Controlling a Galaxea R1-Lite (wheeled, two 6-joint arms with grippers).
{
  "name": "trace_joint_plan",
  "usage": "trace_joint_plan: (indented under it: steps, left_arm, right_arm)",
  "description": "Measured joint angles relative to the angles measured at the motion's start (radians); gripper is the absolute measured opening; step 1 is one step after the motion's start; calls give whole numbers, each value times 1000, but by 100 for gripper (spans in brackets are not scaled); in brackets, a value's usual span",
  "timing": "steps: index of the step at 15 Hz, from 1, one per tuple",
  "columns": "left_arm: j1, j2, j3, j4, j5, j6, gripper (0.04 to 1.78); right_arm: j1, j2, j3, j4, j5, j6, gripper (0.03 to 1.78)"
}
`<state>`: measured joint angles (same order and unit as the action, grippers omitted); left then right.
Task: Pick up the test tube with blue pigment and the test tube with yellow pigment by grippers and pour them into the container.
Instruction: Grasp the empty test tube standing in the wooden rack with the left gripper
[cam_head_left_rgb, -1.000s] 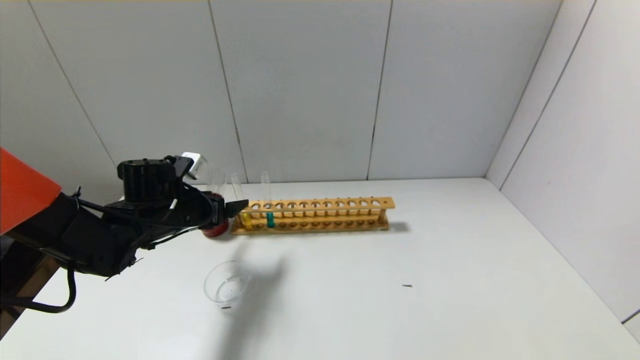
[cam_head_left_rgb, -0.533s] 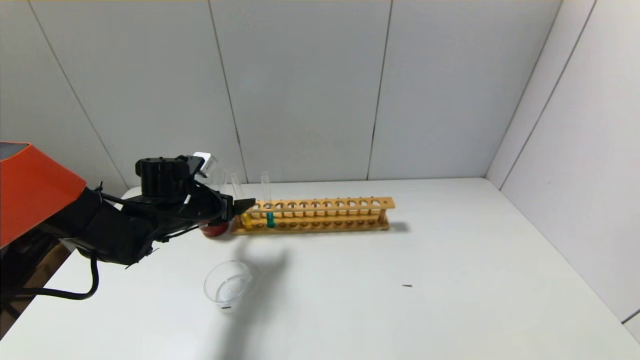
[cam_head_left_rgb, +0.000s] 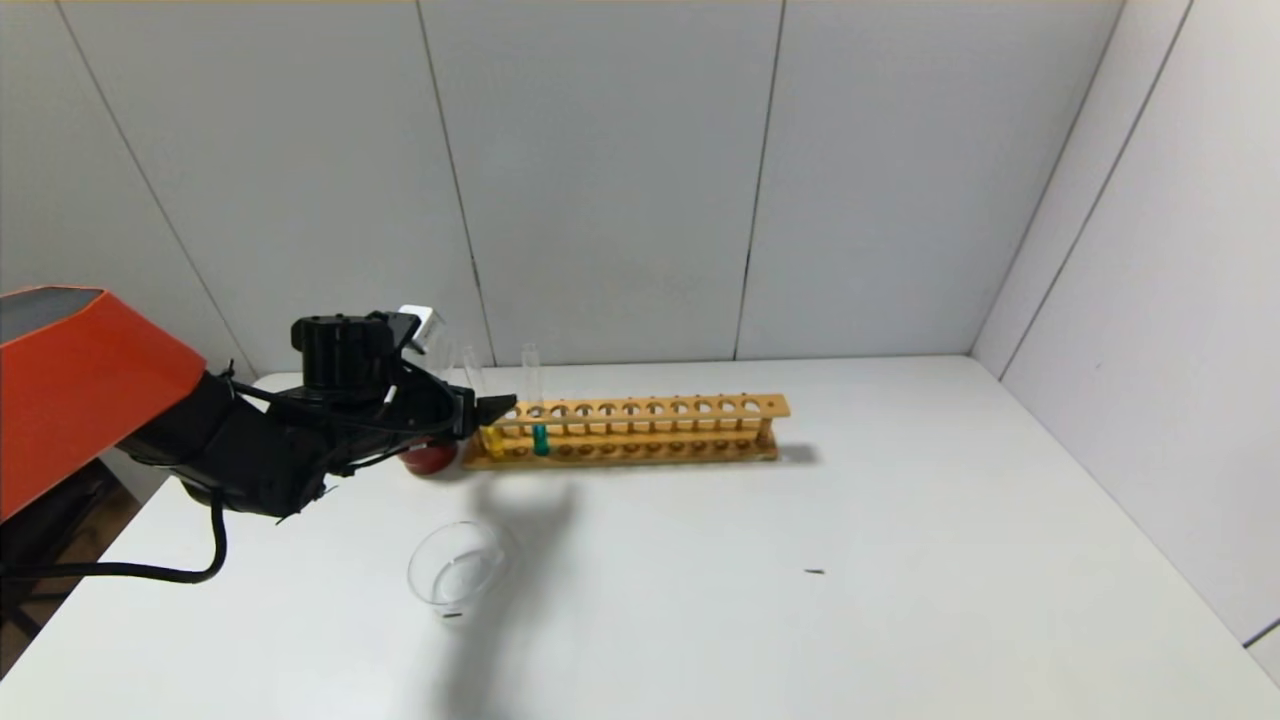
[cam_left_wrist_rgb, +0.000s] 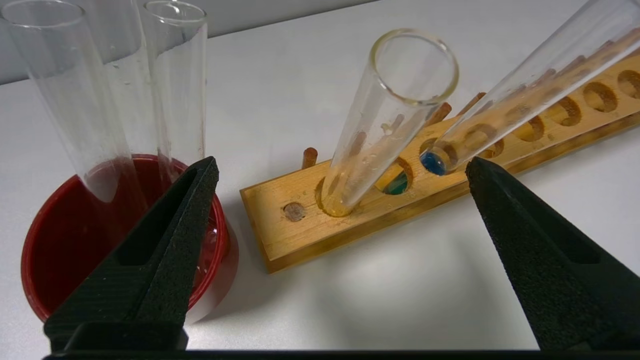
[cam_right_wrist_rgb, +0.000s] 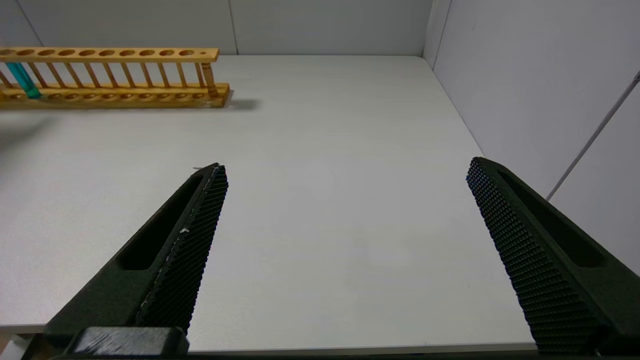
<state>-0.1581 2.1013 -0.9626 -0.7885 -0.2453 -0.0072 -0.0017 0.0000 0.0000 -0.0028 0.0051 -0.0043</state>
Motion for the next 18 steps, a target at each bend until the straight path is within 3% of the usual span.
trace_joint_plan:
  steps: [7,9,12,16,18]
  left_arm:
    - [-1,29,-35,16,7,0,174]
    - [-1,36,-50,29,8,0,166]
    - [-9,43,-58,29,9,3,136]
    - [-24,52,-59,29,9,4,62]
    - [-28,54,-59,29,13,6,37]
  right_arm:
    - [0,0,0,0,0,0,175]
    - [0,0,0,0,0,0,175]
    - [0,0,0,0,0,0,175]
    - [0,0,0,0,0,0,175]
    - [0,0,0,0,0,0,175]
